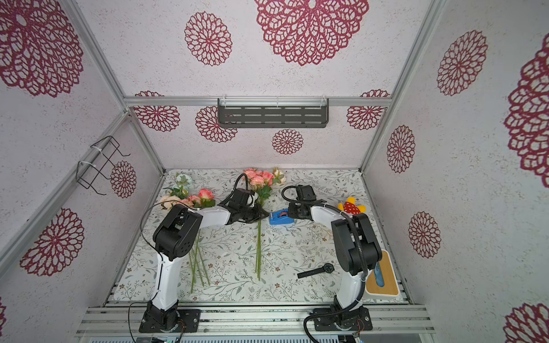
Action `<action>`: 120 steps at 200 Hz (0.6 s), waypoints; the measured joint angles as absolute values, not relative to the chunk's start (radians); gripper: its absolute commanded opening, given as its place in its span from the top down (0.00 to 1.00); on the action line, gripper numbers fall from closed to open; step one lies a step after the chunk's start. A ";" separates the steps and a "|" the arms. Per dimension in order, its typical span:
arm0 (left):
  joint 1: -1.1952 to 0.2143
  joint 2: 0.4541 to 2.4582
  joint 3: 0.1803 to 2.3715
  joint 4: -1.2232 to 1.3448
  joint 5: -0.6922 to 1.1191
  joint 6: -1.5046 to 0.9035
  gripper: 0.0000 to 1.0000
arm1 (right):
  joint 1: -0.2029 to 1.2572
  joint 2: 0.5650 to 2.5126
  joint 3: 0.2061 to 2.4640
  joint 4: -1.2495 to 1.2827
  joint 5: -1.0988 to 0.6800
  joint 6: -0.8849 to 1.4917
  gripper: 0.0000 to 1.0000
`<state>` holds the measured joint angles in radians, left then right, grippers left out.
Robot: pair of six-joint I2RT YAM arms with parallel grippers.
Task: Wrap bouquets with tape
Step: Adjust the Tape Cutter at the center of the board.
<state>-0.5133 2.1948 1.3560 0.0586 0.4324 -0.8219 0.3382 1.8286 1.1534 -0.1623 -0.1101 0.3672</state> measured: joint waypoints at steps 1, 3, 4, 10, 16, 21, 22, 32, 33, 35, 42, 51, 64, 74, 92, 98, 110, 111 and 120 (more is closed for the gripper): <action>-0.514 2.195 1.356 0.056 0.429 -0.820 1.00 | 0.338 1.829 1.153 -0.162 -0.110 0.367 0.80; -0.515 2.195 1.357 0.052 0.426 -0.818 1.00 | 0.338 1.829 1.153 -0.162 -0.110 0.367 0.80; -0.516 2.195 1.357 0.049 0.421 -0.814 1.00 | 0.338 1.828 1.153 -0.162 -0.110 0.367 0.80; -0.522 2.195 1.361 0.035 0.408 -0.806 1.00 | 0.339 1.828 1.153 -0.162 -0.110 0.368 0.80; -0.527 2.194 1.363 0.024 0.395 -0.797 1.00 | 0.339 1.828 1.153 -0.162 -0.110 0.368 0.80; -0.531 2.192 1.365 0.018 0.384 -0.791 1.00 | 0.339 1.828 1.153 -0.162 -0.110 0.368 0.80; -0.532 2.192 1.365 0.017 0.382 -0.789 1.00 | 0.338 1.828 1.153 -0.162 -0.110 0.368 0.80; -0.538 2.188 1.367 0.008 0.370 -0.776 1.00 | 0.338 1.828 1.153 -0.162 -0.110 0.368 0.80; -0.538 2.188 1.367 0.008 0.369 -0.775 1.00 | 0.338 1.828 1.153 -0.162 -0.110 0.368 0.80; -0.539 2.188 1.367 0.006 0.367 -0.773 1.00 | 0.338 1.828 1.153 -0.162 -0.110 0.368 0.80; -0.540 2.186 1.367 0.005 0.364 -0.770 1.00 | 0.339 1.828 1.153 -0.163 -0.110 0.368 0.80; -0.539 2.186 1.365 0.010 0.368 -0.771 1.00 | 0.338 1.828 1.153 -0.162 -0.110 0.368 0.80; -0.533 2.186 1.352 0.033 0.377 -0.777 1.00 | 0.338 1.828 1.153 -0.163 -0.110 0.368 0.80; -0.530 2.186 1.348 0.041 0.383 -0.779 1.00 | 0.338 1.827 1.153 -0.163 -0.110 0.368 0.78; -0.530 2.186 1.348 0.039 0.382 -0.779 1.00 | 0.339 1.825 1.153 -0.170 -0.108 0.368 0.77; -0.530 2.186 1.348 0.039 0.382 -0.779 1.00 | 0.339 1.825 1.154 -0.175 -0.107 0.368 0.75; -0.530 2.186 1.348 0.038 0.379 -0.778 1.00 | 0.341 1.825 1.163 -0.194 -0.101 0.363 0.68; -0.530 2.186 1.348 0.038 0.379 -0.778 1.00 | 0.341 1.825 1.164 -0.196 -0.100 0.364 0.68; -0.530 2.186 1.348 0.038 0.379 -0.778 1.00 | 0.347 1.825 1.177 -0.226 -0.089 0.357 0.63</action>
<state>-0.5304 2.1864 1.3476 0.0376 0.3786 -0.7784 0.3466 1.8248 1.1774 -0.2256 -0.0895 0.3573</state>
